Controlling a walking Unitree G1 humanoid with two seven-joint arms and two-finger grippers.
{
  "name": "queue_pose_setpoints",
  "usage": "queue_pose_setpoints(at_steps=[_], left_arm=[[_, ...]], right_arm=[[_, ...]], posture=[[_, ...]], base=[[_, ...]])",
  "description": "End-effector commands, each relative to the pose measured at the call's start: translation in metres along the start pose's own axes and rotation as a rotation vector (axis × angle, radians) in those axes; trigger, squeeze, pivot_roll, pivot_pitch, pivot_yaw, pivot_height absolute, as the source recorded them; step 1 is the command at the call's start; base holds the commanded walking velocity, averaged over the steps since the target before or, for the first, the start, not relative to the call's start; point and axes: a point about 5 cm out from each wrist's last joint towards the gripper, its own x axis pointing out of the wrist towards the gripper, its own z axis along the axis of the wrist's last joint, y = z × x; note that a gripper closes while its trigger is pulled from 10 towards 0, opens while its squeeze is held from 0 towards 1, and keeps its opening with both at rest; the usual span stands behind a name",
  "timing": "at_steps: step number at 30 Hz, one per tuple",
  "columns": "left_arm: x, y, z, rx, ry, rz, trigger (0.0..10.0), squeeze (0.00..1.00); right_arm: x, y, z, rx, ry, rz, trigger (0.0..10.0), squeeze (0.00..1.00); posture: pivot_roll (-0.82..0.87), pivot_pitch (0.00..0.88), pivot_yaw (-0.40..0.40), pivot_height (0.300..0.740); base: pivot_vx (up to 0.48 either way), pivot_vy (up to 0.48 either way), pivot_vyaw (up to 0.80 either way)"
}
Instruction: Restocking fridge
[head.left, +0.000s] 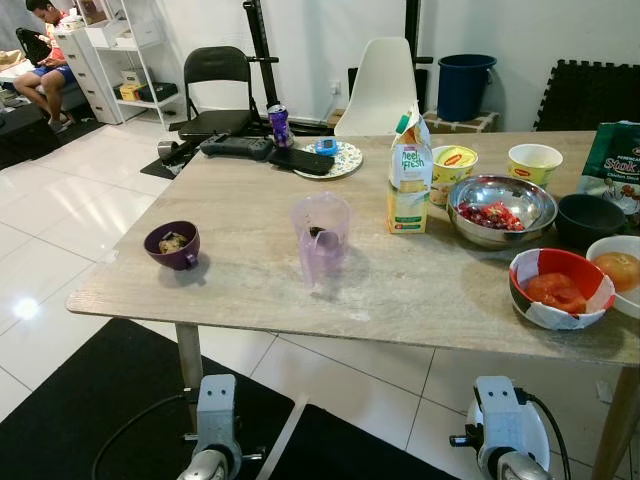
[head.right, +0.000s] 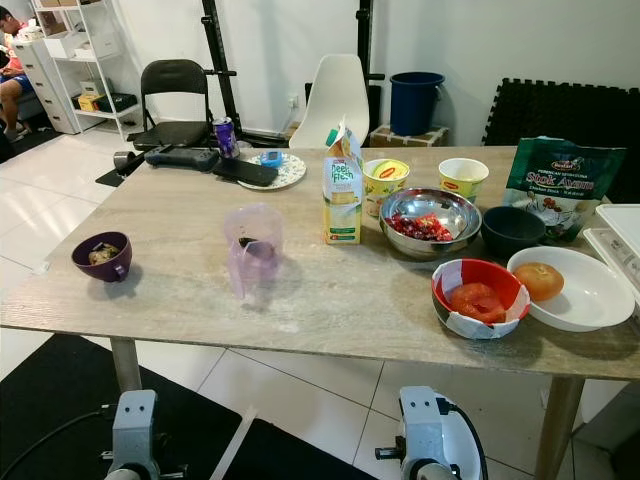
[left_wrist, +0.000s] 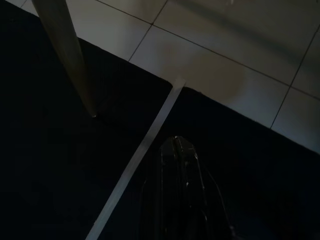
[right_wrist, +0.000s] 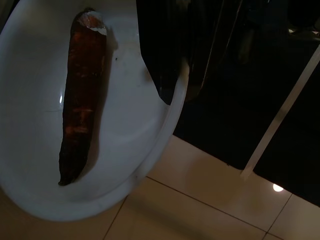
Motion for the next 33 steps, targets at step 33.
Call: queue_pose_setpoints(at_steps=[33], left_arm=[[-0.008, -0.007, -0.023, -0.011, 0.053, -0.008, 10.0, 0.00]], right_arm=[[-0.001, 0.001, -0.002, -0.028, 0.008, 0.018, 10.0, 0.00]], posture=[[0.05, 0.076, 0.042, 0.740]], base=[[0.000, 0.000, 0.00]])
